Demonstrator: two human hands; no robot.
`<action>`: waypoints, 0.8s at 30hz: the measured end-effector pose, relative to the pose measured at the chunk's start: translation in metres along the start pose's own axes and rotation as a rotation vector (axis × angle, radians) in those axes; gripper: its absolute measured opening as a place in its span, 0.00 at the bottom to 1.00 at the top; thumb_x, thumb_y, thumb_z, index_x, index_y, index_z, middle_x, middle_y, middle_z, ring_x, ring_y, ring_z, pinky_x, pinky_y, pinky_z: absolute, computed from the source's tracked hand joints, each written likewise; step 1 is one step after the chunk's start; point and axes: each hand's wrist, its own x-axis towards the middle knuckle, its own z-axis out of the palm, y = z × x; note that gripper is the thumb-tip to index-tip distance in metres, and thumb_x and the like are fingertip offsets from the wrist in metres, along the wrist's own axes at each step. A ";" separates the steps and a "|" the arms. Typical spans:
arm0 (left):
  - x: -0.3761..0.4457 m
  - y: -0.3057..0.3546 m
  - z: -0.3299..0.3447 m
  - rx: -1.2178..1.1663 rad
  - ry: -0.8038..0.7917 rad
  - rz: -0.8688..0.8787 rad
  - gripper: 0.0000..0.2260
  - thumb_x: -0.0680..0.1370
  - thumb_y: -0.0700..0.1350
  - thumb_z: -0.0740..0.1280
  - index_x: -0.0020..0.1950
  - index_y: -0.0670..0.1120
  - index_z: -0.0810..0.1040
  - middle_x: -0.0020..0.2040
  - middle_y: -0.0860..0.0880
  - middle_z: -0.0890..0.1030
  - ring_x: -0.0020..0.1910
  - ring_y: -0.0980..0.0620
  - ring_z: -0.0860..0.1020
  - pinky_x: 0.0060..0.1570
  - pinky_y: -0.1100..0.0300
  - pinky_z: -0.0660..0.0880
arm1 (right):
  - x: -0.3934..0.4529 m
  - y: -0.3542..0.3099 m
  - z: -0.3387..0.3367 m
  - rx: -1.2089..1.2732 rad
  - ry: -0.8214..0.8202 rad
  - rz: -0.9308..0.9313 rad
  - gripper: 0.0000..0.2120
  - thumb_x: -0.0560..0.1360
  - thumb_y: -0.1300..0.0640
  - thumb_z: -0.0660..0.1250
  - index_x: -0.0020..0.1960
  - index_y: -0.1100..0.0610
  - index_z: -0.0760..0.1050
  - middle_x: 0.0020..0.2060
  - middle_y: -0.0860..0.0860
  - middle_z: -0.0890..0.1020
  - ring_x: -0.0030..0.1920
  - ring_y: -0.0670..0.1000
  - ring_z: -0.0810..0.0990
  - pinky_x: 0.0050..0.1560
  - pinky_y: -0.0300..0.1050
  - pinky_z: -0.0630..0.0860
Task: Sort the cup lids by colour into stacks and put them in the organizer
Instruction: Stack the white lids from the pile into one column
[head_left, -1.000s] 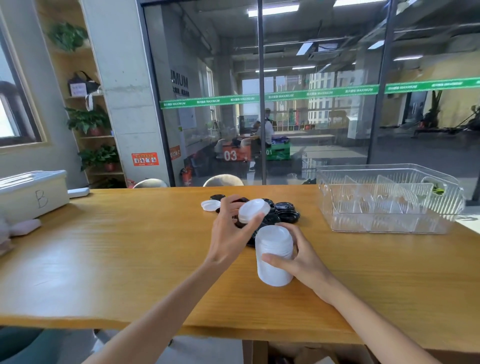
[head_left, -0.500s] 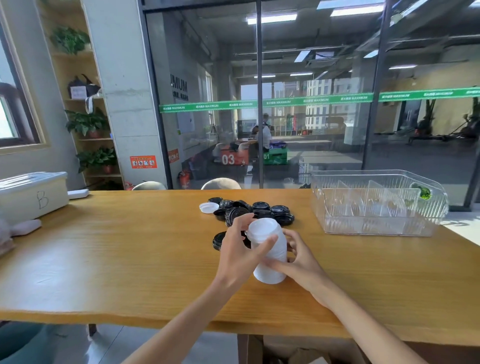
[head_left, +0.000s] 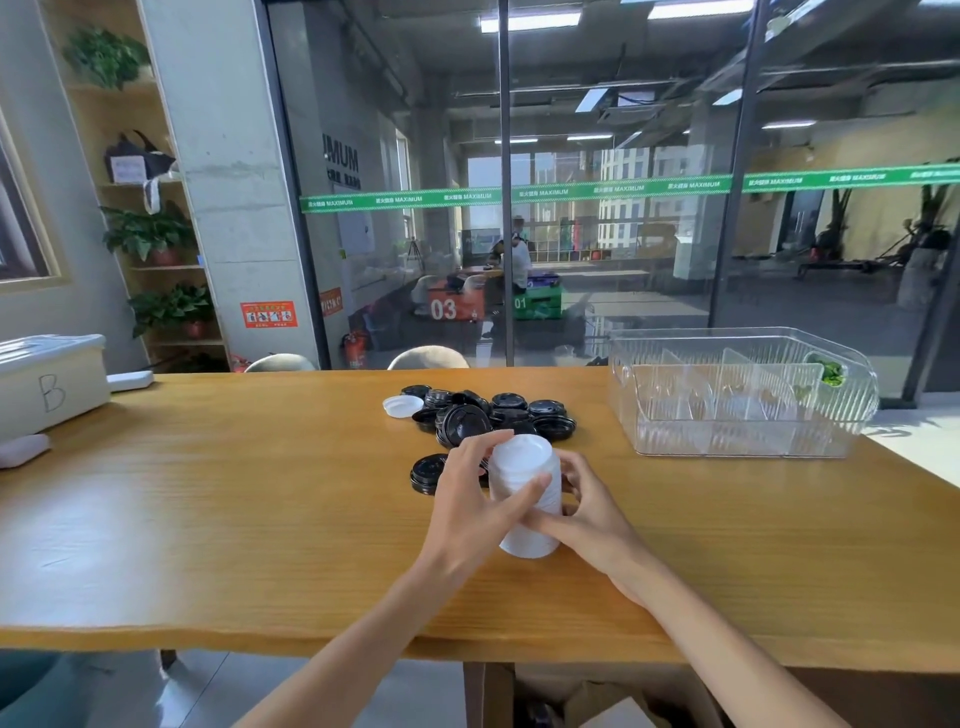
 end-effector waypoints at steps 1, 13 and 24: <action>0.001 0.000 -0.001 0.012 -0.007 0.012 0.26 0.75 0.62 0.78 0.71 0.62 0.77 0.66 0.65 0.78 0.71 0.60 0.74 0.70 0.55 0.74 | 0.000 0.000 0.000 -0.006 -0.003 -0.002 0.37 0.63 0.37 0.86 0.68 0.35 0.73 0.61 0.36 0.82 0.60 0.37 0.81 0.52 0.34 0.80; 0.005 -0.004 -0.002 0.032 -0.042 0.054 0.26 0.76 0.64 0.77 0.72 0.64 0.79 0.67 0.65 0.78 0.72 0.58 0.75 0.71 0.50 0.75 | 0.000 0.002 0.001 -0.014 0.007 0.013 0.34 0.65 0.38 0.85 0.66 0.39 0.75 0.59 0.36 0.83 0.56 0.40 0.84 0.49 0.33 0.80; -0.005 0.000 0.005 -0.221 -0.110 -0.112 0.21 0.86 0.68 0.53 0.73 0.65 0.75 0.63 0.61 0.83 0.63 0.63 0.78 0.61 0.56 0.71 | 0.003 -0.004 0.000 0.118 -0.017 0.081 0.23 0.85 0.36 0.55 0.73 0.42 0.76 0.70 0.41 0.81 0.73 0.45 0.76 0.76 0.59 0.69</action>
